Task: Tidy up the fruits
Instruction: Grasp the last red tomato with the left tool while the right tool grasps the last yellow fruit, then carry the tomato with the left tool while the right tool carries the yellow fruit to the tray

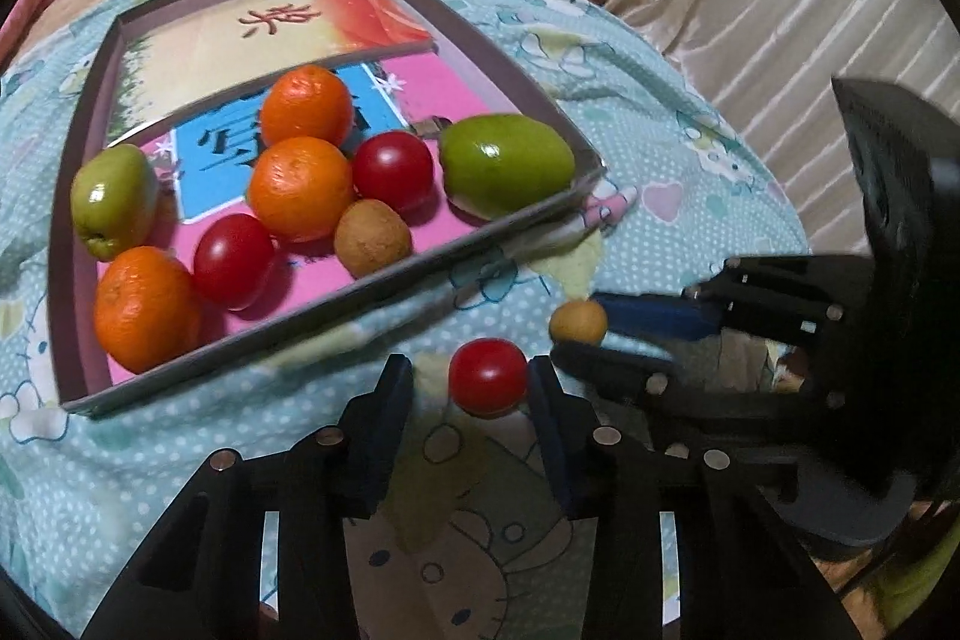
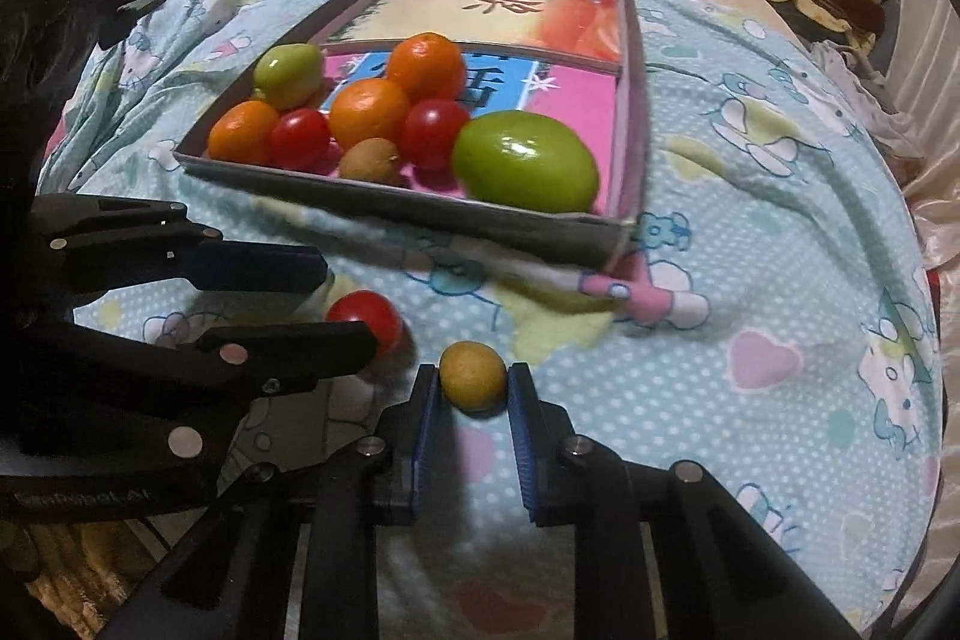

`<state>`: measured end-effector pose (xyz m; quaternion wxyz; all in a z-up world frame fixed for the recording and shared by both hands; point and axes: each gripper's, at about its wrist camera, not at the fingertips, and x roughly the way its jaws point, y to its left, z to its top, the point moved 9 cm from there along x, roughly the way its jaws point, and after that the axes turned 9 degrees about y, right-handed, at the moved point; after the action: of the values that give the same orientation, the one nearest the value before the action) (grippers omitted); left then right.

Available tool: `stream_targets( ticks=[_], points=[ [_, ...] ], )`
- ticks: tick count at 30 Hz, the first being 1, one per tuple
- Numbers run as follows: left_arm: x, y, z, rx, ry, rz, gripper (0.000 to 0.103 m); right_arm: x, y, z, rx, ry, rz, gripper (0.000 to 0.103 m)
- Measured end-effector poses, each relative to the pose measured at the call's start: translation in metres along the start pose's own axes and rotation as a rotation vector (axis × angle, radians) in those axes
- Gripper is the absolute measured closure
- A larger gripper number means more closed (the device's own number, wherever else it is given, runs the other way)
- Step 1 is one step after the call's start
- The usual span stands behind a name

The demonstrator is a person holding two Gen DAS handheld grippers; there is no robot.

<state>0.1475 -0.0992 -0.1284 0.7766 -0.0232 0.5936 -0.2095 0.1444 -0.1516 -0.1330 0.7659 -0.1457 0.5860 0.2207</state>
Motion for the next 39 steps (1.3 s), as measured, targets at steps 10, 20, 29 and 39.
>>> stream_targets(
  ticks=[10, 20, 29, 39],
  points=[
    [0.013, -0.01, 0.002, 0.061, 0.005, 0.048, 0.072, -0.018, -0.014, 0.006, 0.061, -0.069, 0.04, 0.08],
    [-0.01, -0.008, 0.004, 0.048, -0.053, 0.048, 0.074, -0.041, -0.013, 0.019, 0.076, -0.186, 0.087, 0.08],
    [-0.074, 0.023, 0.008, -0.052, -0.208, 0.084, 0.074, -0.072, -0.005, 0.032, 0.089, -0.322, 0.173, 0.08],
    [-0.124, 0.082, 0.015, -0.19, -0.351, 0.179, 0.074, -0.093, 0.014, 0.058, 0.036, -0.406, 0.187, 0.08]
  ],
)
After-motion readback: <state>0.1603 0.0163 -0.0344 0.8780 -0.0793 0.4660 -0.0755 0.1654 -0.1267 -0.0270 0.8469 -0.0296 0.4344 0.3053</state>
